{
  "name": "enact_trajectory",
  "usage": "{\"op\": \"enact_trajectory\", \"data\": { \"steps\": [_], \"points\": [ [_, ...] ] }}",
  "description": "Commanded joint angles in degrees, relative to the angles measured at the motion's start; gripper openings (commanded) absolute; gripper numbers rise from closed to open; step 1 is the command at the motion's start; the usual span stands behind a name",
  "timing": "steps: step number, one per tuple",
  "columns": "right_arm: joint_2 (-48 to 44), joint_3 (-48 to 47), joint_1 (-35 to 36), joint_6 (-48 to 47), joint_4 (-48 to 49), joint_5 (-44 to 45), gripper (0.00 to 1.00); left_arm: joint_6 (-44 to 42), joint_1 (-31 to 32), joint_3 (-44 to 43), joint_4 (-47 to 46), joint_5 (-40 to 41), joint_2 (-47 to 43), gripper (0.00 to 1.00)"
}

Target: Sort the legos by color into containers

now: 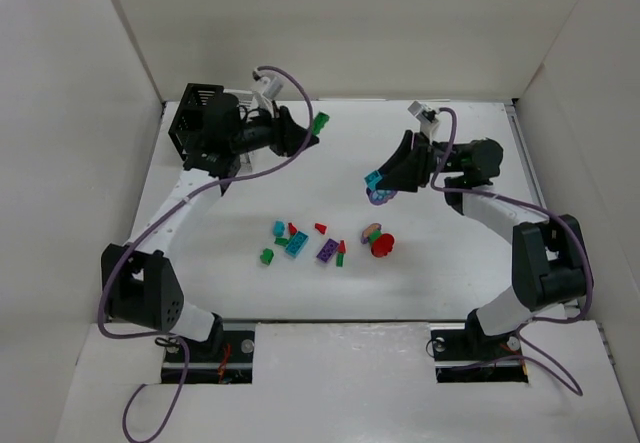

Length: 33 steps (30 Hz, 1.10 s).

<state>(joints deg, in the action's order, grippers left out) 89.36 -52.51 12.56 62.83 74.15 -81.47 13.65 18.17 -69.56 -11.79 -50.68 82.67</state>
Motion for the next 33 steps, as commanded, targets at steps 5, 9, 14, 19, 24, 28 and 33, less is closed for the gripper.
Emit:
{"op": "enact_trajectory", "data": {
  "steps": [5,9,14,19,24,28,33],
  "points": [
    [-2.3,1.7,-4.6,-4.3,6.1,1.7,0.0,10.1,-19.2,-3.7,9.3,20.9,-1.4,0.0],
    [-4.2,0.1,-5.3,-25.4,-16.9,5.3,0.0,10.1,-24.0,-8.3,16.5,28.0,2.4,0.0],
    [-9.2,-13.8,-0.7,-63.9,-79.0,38.9,0.0,10.6,-27.2,-17.6,24.5,36.8,9.6,0.0],
    [-10.4,-14.4,-0.7,-64.5,-80.3,44.5,0.0,12.5,-31.5,-27.5,31.4,37.3,19.4,0.0],
    [-8.6,-15.5,0.0,-64.5,-81.6,46.4,0.0,12.5,-32.2,-37.4,37.8,36.4,27.2,0.0],
    [-6.1,-17.4,0.0,-64.5,-82.1,46.4,0.0,12.0,-32.2,-39.6,39.0,36.4,30.3,0.04],
    [-4.3,-17.9,0.0,-64.5,-83.2,45.9,0.0,11.5,-32.2,-39.6,38.5,36.4,30.9,0.11]
  ]
}}
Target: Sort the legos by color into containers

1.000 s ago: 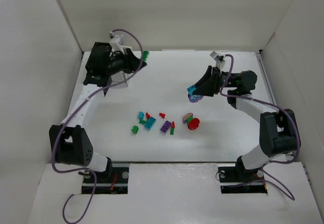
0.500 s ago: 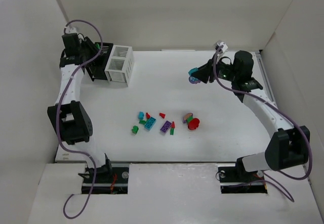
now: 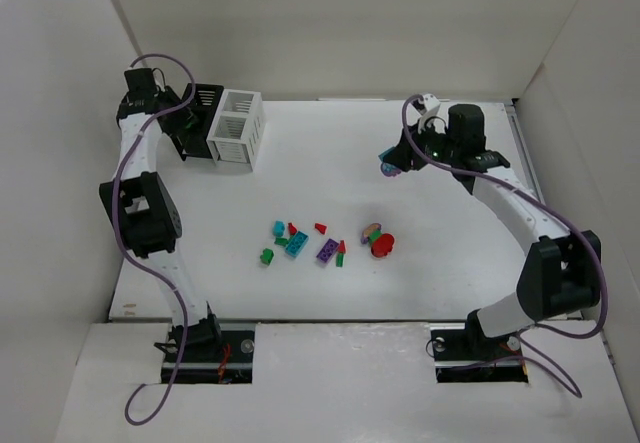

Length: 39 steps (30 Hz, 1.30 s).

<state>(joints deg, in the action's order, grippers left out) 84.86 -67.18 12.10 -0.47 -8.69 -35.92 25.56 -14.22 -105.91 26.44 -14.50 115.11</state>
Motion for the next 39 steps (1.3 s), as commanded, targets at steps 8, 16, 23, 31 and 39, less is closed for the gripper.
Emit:
{"op": "enact_trajectory", "data": {
  "steps": [8,16,23,31,39],
  "points": [
    [1.9,-4.3,-0.1,-1.2,-1.4,-0.7,0.0,-1.0,0.2,1.6,-0.6,0.3,-3.7,0.53],
    [1.9,-4.3,0.5,-2.5,-1.9,-2.4,0.0,-2.3,0.2,0.8,-0.5,-3.2,-5.2,0.74],
    [2.4,-5.9,0.5,-5.4,-4.2,-12.2,0.0,-8.0,2.3,6.1,-5.3,-13.0,-13.4,0.84],
    [2.9,-7.7,2.2,-9.4,-0.5,-29.2,0.0,-21.3,19.4,16.4,-14.6,-29.3,-26.2,0.9],
    [4.2,-8.2,3.5,-11.0,-0.5,-43.1,0.0,-36.0,38.1,19.8,-13.2,-32.5,-28.1,0.92]
  ]
}}
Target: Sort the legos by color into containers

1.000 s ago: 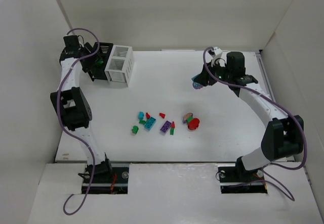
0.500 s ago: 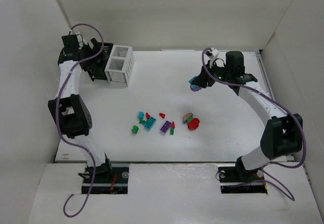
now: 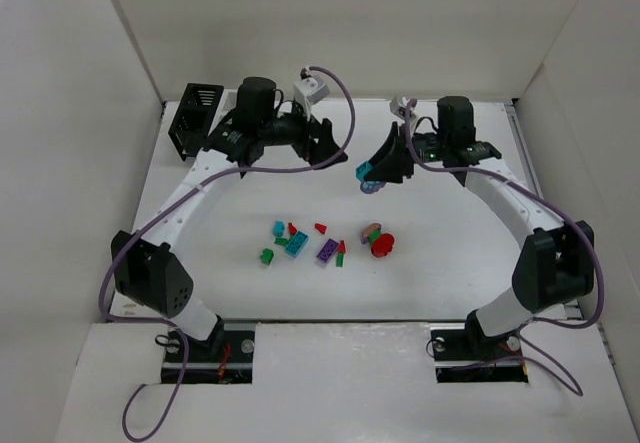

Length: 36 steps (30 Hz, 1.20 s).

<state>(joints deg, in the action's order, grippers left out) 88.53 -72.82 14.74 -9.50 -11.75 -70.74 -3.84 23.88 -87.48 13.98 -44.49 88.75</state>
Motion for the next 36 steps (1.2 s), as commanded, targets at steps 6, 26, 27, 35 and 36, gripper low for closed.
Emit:
{"op": "enact_trajectory", "data": {
  "steps": [6,26,27,35,36],
  "points": [
    [-2.3,-2.0,3.6,-2.0,2.1,-6.8,0.0,-9.8,1.3,1.3,1.0,-8.9,0.9,0.88],
    [-2.8,-5.8,5.3,-2.5,-2.2,-1.3,0.0,-16.4,5.5,5.2,1.1,-18.1,0.4,0.88],
    [-2.8,-5.8,5.3,-2.5,-2.8,-1.2,0.0,-17.5,5.5,5.2,1.1,-18.7,0.4,0.87],
    [-4.1,-4.6,4.2,-4.3,-4.2,-0.2,0.0,-18.0,4.9,7.2,0.7,-17.6,-3.7,0.93],
    [-4.1,-4.6,4.2,-4.3,-4.8,0.6,0.0,-18.0,4.9,7.2,0.7,-17.6,-3.7,0.93]
  ]
}}
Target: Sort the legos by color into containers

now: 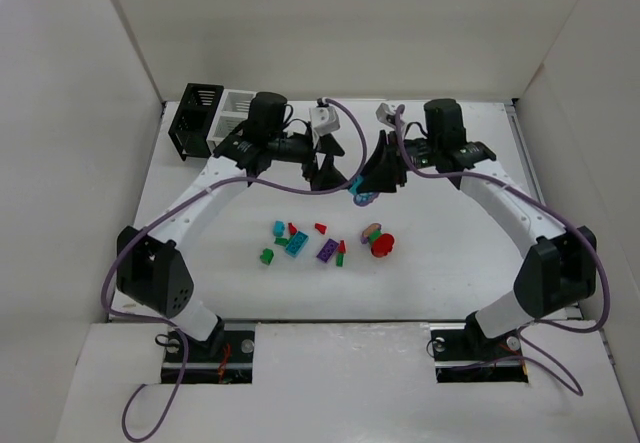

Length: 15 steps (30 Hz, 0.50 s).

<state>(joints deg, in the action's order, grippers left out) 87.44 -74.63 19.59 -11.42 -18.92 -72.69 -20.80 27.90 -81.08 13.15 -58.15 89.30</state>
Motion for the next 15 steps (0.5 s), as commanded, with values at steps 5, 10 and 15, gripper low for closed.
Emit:
{"op": "enact_trajectory", "data": {
  "steps": [5,10,15],
  "points": [
    [-3.6,-2.8,-0.7,-4.4,-0.3,4.7,0.0,-1.7,0.8,2.0,1.0,-5.0,-5.4,0.98],
    [-3.6,-3.3,-0.2,-4.9,-0.3,4.7,0.0,-1.7,0.8,1.5,0.4,-6.9,-4.1,1.0],
    [-3.6,-5.2,1.1,-5.5,-0.3,4.0,0.0,-2.4,1.4,-1.8,3.0,-7.6,-1.5,1.0]
  ]
}}
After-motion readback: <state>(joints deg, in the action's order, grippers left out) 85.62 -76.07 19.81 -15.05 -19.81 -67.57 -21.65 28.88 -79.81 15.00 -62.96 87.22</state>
